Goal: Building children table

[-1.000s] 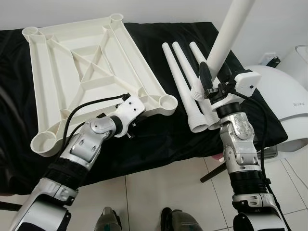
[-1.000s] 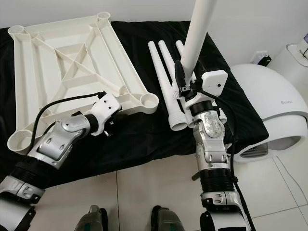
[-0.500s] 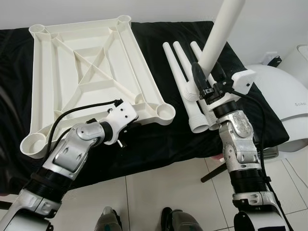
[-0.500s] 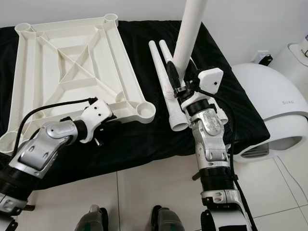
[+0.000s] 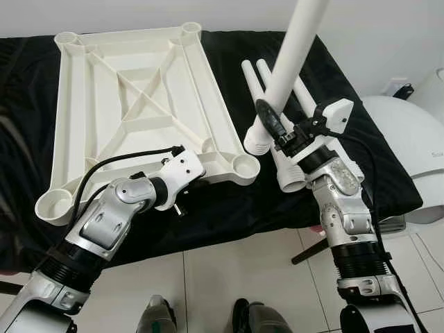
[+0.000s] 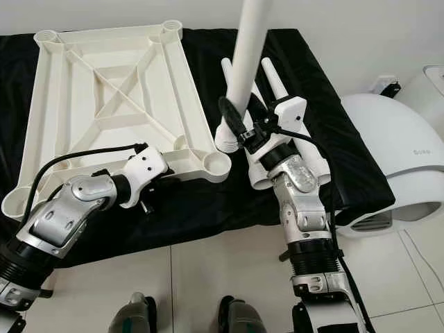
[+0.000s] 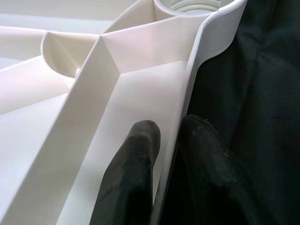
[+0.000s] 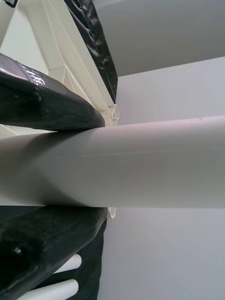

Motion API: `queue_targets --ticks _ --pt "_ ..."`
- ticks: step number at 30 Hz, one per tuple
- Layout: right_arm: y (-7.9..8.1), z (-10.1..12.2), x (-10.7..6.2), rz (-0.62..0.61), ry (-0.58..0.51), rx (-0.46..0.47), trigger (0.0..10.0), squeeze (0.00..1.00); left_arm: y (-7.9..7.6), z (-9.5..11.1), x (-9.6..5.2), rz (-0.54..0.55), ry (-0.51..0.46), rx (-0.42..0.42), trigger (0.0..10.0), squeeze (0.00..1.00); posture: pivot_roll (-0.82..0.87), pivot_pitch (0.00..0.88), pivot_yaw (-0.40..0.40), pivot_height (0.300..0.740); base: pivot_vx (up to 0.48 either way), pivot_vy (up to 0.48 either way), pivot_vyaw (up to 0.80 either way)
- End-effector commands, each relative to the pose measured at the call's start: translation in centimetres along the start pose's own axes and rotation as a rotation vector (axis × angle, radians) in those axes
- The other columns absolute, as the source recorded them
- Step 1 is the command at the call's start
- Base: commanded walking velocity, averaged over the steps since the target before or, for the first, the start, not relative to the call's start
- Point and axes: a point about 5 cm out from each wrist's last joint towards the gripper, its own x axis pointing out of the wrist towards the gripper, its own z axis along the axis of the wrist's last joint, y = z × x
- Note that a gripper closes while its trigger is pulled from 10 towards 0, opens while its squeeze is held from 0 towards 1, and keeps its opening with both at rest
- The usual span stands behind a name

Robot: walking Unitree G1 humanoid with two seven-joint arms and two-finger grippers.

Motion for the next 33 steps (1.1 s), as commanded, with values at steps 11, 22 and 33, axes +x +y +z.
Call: queue_targets --ticks 11,22,33 --pt "0.1 0.2 -1.8 0.135 0.063 0.139 10.0 0.00 -0.9 -2.4 -0.1 -0.053 0.109 -0.062 10.0 0.00 0.08 0.186 -0.046 0.740 0.000 0.000 0.00" --pt "-0.6 0.2 -2.5 0.166 0.094 0.169 10.0 0.00 -0.8 -2.9 -1.0 -0.046 0.131 -0.061 10.0 0.00 0.08 0.192 -0.048 0.740 0.000 0.000 0.00" --pt "-0.6 -1.3 -2.1 0.185 0.110 0.253 10.0 0.00 -1.0 -2.3 -0.9 -0.050 0.116 -0.054 10.0 0.00 0.09 0.196 -0.053 0.740 0.000 0.000 0.00"
